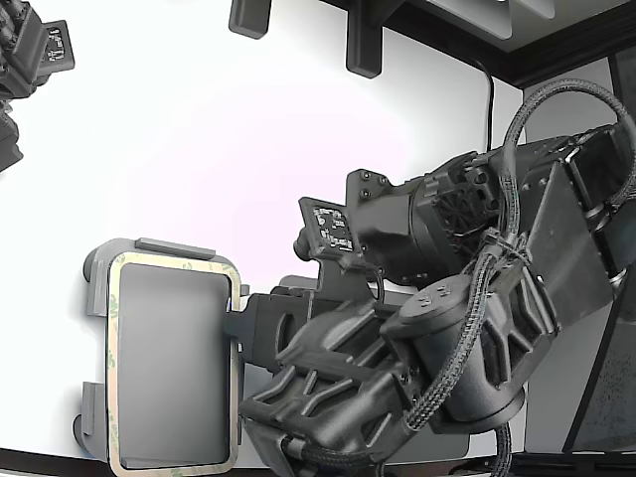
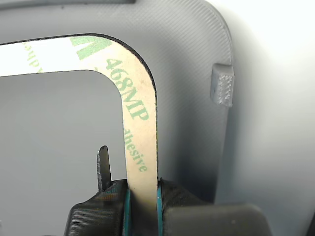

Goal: Move top rectangular frame to the holder.

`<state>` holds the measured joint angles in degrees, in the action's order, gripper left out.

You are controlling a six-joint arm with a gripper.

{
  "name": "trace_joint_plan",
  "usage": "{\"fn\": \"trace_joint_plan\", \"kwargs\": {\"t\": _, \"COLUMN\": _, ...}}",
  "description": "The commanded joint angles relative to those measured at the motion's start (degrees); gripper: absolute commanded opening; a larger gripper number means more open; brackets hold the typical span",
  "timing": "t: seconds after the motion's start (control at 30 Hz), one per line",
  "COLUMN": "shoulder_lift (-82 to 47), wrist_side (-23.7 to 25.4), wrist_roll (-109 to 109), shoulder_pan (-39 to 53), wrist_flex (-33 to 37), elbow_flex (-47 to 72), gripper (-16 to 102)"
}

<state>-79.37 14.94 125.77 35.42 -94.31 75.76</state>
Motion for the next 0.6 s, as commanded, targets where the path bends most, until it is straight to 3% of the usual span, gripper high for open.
{"fn": "trace_joint_plan", "kwargs": {"t": 0.0, "shoulder_lift": -0.88, "wrist_side": 0.62, "wrist_roll": 0.7, "shoulder_pan": -1.14, "wrist_flex": -0.53, "elbow_flex": -1.67, "gripper": -11}}
{"fn": "trace_joint_plan", "kwargs": {"t": 0.57, "shoulder_lift": 0.18, "wrist_side": -1.32, "wrist_roll": 5.1, "shoulder_pan": -1.41, "wrist_flex": -0.53, "elbow_flex": -0.79, "gripper": -11}}
